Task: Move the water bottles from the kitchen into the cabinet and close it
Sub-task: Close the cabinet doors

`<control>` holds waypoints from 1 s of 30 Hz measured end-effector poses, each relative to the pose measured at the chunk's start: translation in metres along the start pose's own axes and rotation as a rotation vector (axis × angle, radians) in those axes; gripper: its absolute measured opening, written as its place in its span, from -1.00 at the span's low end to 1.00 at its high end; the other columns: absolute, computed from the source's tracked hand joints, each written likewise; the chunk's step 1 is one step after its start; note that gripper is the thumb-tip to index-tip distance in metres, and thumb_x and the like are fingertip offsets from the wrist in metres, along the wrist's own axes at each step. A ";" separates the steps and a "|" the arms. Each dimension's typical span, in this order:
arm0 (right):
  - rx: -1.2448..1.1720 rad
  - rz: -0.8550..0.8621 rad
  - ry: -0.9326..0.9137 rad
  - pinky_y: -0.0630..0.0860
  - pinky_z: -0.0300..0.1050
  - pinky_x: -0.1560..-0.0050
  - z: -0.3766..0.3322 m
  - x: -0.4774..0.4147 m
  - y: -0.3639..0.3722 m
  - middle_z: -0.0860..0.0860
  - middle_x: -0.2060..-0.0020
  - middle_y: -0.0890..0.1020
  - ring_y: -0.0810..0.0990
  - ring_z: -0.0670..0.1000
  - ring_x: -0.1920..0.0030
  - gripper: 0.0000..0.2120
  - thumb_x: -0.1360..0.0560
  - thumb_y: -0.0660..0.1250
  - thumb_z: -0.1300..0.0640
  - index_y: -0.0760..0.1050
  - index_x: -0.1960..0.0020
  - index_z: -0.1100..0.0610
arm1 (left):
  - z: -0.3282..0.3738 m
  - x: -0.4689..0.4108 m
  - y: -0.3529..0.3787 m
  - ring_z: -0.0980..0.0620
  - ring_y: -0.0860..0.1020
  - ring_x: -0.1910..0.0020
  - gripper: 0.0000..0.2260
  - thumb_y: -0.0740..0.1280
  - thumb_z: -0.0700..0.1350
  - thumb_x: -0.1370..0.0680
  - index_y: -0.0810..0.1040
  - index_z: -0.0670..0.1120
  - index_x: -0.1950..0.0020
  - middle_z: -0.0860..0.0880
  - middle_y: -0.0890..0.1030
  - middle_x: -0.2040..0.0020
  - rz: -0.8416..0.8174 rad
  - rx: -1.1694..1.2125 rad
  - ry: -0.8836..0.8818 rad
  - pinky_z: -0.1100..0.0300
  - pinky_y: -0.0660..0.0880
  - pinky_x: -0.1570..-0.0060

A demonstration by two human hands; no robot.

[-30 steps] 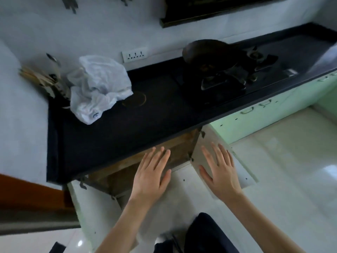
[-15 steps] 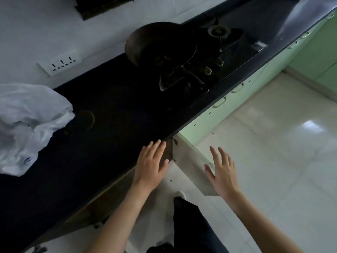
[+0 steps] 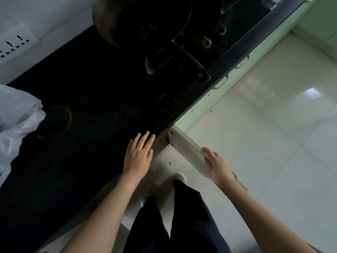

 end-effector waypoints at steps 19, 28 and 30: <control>-0.459 0.149 0.296 0.46 -0.14 -0.11 -0.103 0.065 0.117 0.02 -0.36 0.48 0.55 0.09 -0.25 -0.48 -0.62 0.21 0.17 0.22 -0.55 -0.05 | -0.082 0.033 -0.011 -0.05 0.20 -0.53 -0.61 0.18 -0.12 -0.65 0.33 0.00 -0.50 0.01 0.32 -0.52 -0.004 0.085 0.362 -0.02 0.16 -0.48; -0.742 0.010 0.239 0.52 -0.47 0.15 -0.125 0.078 0.133 0.06 -0.11 0.58 0.57 -0.02 -0.12 -0.18 -0.44 0.42 0.44 0.18 -0.56 -0.01 | -0.116 0.052 -0.004 -0.05 0.22 -0.52 -0.60 0.08 -0.07 -0.65 0.33 0.02 -0.50 -0.01 0.33 -0.51 0.045 0.057 0.436 -0.05 0.11 -0.51; -0.769 0.045 0.238 0.54 -0.45 0.13 -0.131 0.077 0.135 0.06 -0.08 0.59 0.58 0.03 -0.14 -0.17 -0.43 0.43 0.44 0.20 -0.55 -0.02 | -0.116 0.052 -0.003 -0.04 0.22 -0.52 -0.60 0.07 -0.06 -0.65 0.33 0.02 -0.50 0.00 0.33 -0.51 0.055 0.050 0.435 -0.06 0.12 -0.51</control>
Point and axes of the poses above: each hand's wrist, its own x-axis away from the middle knuckle, its own y-axis out of the palm, z = x × y, the point moved 5 cm from there along -x, towards the middle knuckle
